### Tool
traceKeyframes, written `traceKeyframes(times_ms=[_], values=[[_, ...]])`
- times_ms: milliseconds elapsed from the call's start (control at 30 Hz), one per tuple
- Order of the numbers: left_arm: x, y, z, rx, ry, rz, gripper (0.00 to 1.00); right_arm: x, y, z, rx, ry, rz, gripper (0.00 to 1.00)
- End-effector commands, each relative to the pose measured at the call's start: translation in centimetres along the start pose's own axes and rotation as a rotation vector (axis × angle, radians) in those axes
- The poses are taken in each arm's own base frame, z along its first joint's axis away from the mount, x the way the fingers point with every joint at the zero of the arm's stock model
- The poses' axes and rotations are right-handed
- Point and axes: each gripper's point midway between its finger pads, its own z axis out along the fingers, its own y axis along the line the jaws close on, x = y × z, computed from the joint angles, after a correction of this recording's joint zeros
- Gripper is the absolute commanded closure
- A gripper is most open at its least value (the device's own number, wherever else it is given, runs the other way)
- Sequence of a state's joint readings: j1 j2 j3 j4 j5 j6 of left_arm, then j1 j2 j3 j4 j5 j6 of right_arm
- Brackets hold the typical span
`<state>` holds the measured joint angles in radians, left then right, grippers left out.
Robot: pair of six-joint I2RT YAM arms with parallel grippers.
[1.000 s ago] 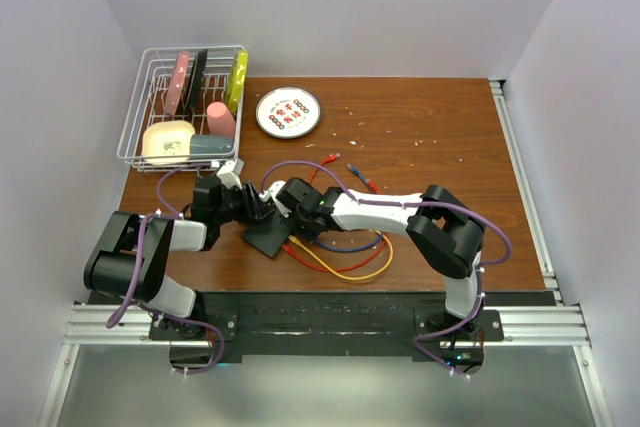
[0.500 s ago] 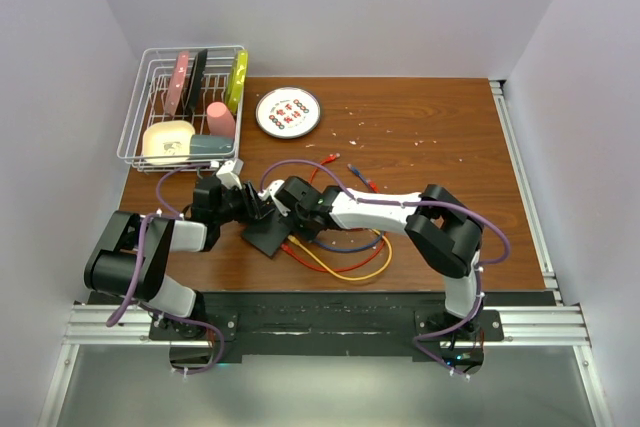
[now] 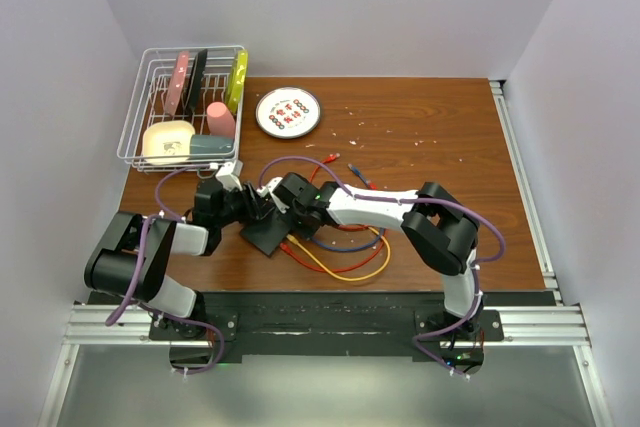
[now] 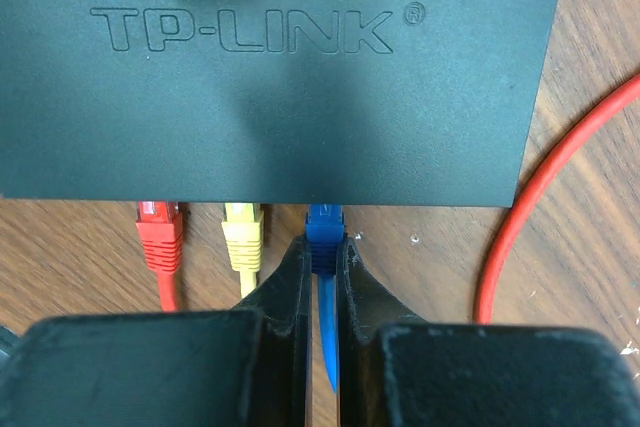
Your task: Insert the plug into the switch port
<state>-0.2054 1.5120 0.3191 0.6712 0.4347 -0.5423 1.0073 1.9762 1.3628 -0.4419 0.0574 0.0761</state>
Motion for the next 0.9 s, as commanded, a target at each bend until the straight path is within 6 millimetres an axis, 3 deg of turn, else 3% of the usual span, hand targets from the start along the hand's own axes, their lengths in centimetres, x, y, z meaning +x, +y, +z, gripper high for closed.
traceKeyframes(times_ms=[0,133,333,600,733,867], values=[[6.9,-4.4,-1.9,0.199,0.257,-0.107,0.73,-13.4,-0.1,-1.9,-0.026,-0.464,0.059,1.00],[6.3,-4.2,-1.9,0.179,0.242,-0.087,0.73,-12.8,0.0,-1.9,-0.030,-0.441,0.058,1.00],[2.6,-3.7,-1.8,0.076,0.147,-0.041,0.64,-11.8,-0.3,-2.9,-0.016,-0.401,0.063,0.98],[-1.4,-1.1,-2.8,-0.140,0.054,0.016,0.40,-8.5,-1.4,-4.0,0.053,-0.276,0.088,0.64],[-2.5,-0.7,-3.3,-0.183,0.029,0.028,0.35,-7.5,-2.6,-5.7,0.111,-0.244,0.089,0.47],[-3.7,-1.0,-4.1,-0.199,-0.024,0.035,0.33,-8.0,-4.1,-7.5,0.182,-0.289,0.112,0.33]])
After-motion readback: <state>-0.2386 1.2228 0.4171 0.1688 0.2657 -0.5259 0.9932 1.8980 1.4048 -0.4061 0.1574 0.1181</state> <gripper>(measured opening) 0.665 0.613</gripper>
